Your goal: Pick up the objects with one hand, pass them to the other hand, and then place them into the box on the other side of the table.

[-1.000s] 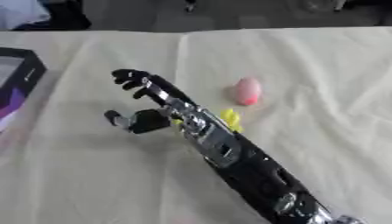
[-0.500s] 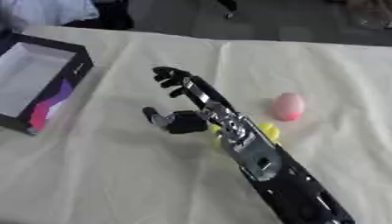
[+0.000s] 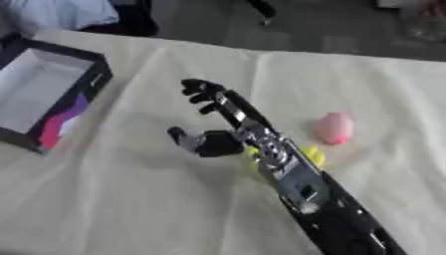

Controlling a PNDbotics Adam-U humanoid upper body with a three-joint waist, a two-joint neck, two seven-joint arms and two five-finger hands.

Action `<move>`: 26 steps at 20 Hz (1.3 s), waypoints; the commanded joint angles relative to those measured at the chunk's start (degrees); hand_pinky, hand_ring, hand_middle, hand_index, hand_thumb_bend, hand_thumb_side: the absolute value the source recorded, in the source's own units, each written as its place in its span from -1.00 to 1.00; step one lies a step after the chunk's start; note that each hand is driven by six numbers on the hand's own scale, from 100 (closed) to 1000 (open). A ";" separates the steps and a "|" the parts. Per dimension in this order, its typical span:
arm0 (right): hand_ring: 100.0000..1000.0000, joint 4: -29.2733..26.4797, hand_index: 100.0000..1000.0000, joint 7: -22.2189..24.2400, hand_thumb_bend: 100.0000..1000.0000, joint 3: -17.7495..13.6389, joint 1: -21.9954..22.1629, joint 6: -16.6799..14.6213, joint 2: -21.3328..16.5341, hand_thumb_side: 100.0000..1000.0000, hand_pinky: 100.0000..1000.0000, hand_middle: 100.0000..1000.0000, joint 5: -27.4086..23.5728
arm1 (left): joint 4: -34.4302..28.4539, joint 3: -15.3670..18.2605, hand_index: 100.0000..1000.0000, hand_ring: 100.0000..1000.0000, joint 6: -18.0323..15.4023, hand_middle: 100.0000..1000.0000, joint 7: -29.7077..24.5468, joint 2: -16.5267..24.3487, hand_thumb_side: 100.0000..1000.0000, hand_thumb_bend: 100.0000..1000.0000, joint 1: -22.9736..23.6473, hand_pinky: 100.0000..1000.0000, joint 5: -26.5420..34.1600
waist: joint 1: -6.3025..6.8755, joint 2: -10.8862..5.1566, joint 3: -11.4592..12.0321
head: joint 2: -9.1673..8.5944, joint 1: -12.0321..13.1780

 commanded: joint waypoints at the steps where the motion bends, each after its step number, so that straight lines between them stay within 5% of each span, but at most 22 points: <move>1: 0.66 -1.41 0.84 -0.23 -0.45 -0.17 -1.00 0.18 -0.70 -0.72 0.49 0.61 -0.41 | 0.93 0.42 -0.61 -0.22 -1.01 -0.83 0.46 0.63 -1.00 -0.20 -1.83 0.37 -0.46 | -0.48 -0.78 -0.03 | -0.79 0.00; 6: 0.65 -1.39 0.84 -0.24 -0.44 -0.11 -1.06 0.26 -0.51 -0.73 0.49 0.61 -0.44 | 3.70 0.02 -0.46 -0.18 -4.63 -0.71 1.77 -1.11 -1.00 -0.16 -3.37 0.39 -0.16 | -0.59 -0.82 -0.16 | -0.58 -0.84; 11: 0.65 -1.34 0.84 -0.22 -0.44 -0.08 -1.08 0.34 -0.35 -0.73 0.49 0.61 -0.46 | 6.28 -0.44 -0.09 -0.05 -7.19 -0.35 2.26 -2.31 -1.00 0.31 -4.33 0.47 -1.17 | -0.63 -0.80 -0.29 | -0.51 -0.86; 16: 0.64 -1.36 0.84 -0.24 -0.44 -0.09 -1.09 0.47 -0.20 -0.73 0.49 0.61 -0.65 | 7.50 -0.28 0.35 0.32 -8.20 0.15 1.11 -2.56 -0.63 0.72 -4.46 0.62 -2.80 | -0.58 -0.80 -0.29 | -0.57 -1.10; 23: 0.64 -1.42 0.84 -0.33 -0.44 -0.14 -1.08 0.60 -0.08 -0.73 0.49 0.61 -0.80 | 7.59 0.08 0.37 0.32 -8.42 0.15 0.67 -2.70 -0.54 0.77 -4.30 0.63 -3.78 | -0.60 -0.90 -0.19 | -0.65 -1.33; 26: 0.64 -1.52 0.84 -0.46 -0.43 -0.21 -1.11 0.63 -0.04 -0.74 0.49 0.61 -0.94 | 6.79 0.35 0.35 0.31 -8.58 0.15 1.09 -2.62 -0.32 0.70 -4.14 0.62 -3.31 | -0.63 -0.95 -0.17 | -0.54 -1.59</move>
